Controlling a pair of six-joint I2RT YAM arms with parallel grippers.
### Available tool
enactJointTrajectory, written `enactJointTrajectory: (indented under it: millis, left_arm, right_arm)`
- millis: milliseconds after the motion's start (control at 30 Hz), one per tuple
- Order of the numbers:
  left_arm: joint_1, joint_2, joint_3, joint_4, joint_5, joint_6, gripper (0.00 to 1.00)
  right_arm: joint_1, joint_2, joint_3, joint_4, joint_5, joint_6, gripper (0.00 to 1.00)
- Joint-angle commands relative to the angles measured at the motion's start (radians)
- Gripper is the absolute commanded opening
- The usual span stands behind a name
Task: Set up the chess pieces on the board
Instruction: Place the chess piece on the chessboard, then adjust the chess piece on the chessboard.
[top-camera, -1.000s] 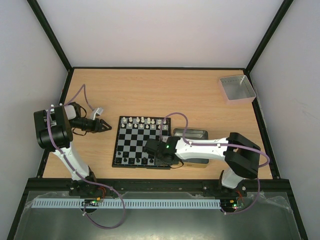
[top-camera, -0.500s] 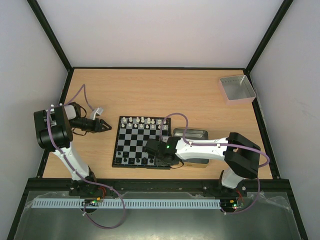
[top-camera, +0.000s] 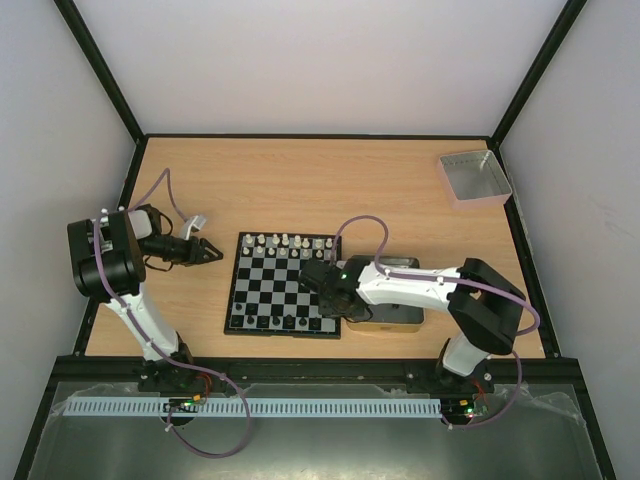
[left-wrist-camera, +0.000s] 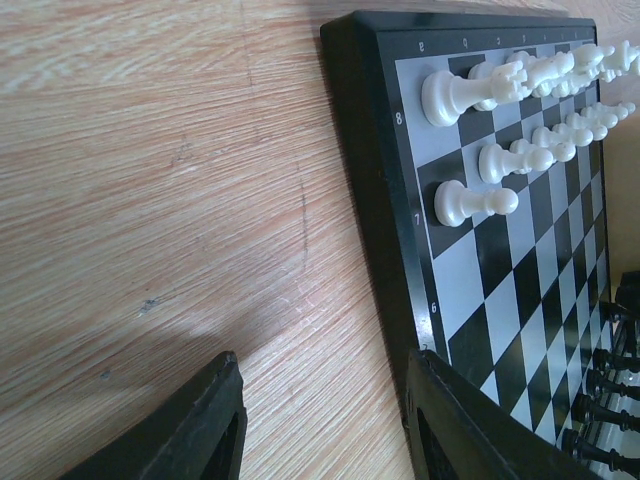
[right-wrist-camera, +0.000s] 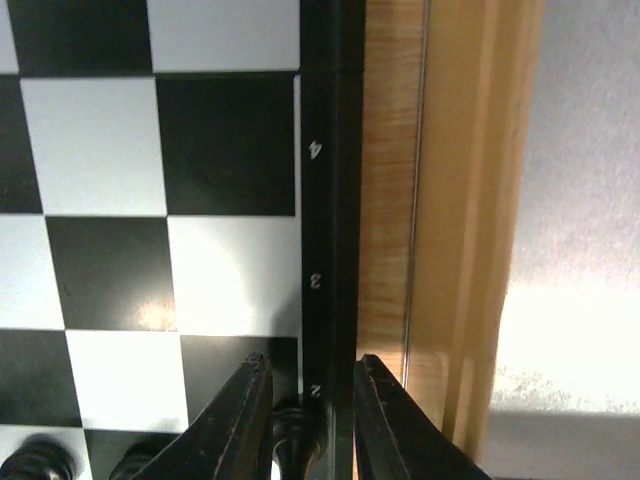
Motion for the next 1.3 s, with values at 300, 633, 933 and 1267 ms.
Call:
enactJointTrajectory:
  millis: [300, 633, 933, 1267]
  left_arm:
    - [0.011, 0.089, -0.036, 0.015, -0.258, 0.015, 0.47]
    - [0.012, 0.091, -0.034, 0.013, -0.256, 0.017, 0.47]
    - [0.013, 0.088, -0.035, 0.013, -0.255, 0.018, 0.47]
    - [0.014, 0.086, -0.037, 0.015, -0.256, 0.016, 0.47]
  right_arm:
    - [-0.035, -0.033, -0.048, 0.042, -0.059, -0.033, 0.18]
    - [0.004, -0.033, -0.051, 0.053, -0.084, -0.015, 0.16]
    - [0.027, -0.042, -0.056, 0.052, -0.083, 0.011, 0.15]
    - [0.036, -0.048, -0.062, 0.057, -0.094, 0.018, 0.15]
